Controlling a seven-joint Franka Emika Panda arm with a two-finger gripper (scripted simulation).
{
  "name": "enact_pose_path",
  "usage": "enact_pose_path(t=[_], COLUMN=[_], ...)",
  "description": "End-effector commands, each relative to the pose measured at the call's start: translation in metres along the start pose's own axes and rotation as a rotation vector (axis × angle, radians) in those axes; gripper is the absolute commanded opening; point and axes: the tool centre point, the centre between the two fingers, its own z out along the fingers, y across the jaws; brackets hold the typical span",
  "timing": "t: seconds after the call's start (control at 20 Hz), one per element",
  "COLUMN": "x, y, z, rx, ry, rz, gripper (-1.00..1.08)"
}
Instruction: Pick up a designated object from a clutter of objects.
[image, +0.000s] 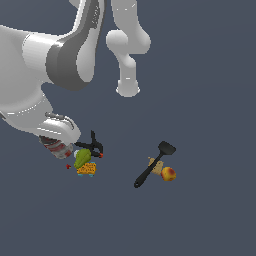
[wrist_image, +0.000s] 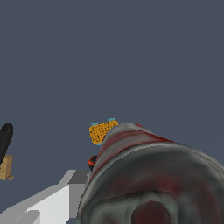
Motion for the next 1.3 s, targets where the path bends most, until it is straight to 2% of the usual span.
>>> enact_pose_path(t=[0.0, 0.65, 0.95, 1.25], x=[-0.011, -0.059, -0.068, -0.069], y=[0.005, 0.027, 0.031, 0.033], z=[-0.030, -0.155, -0.184, -0.191], rx=[0.000, -0.001, -0.001, -0.001], ry=[0.004, 0.005, 0.005, 0.005], rz=[0.000, 0.000, 0.000, 0.000], gripper=[-1.00, -1.00, -1.00, -1.00])
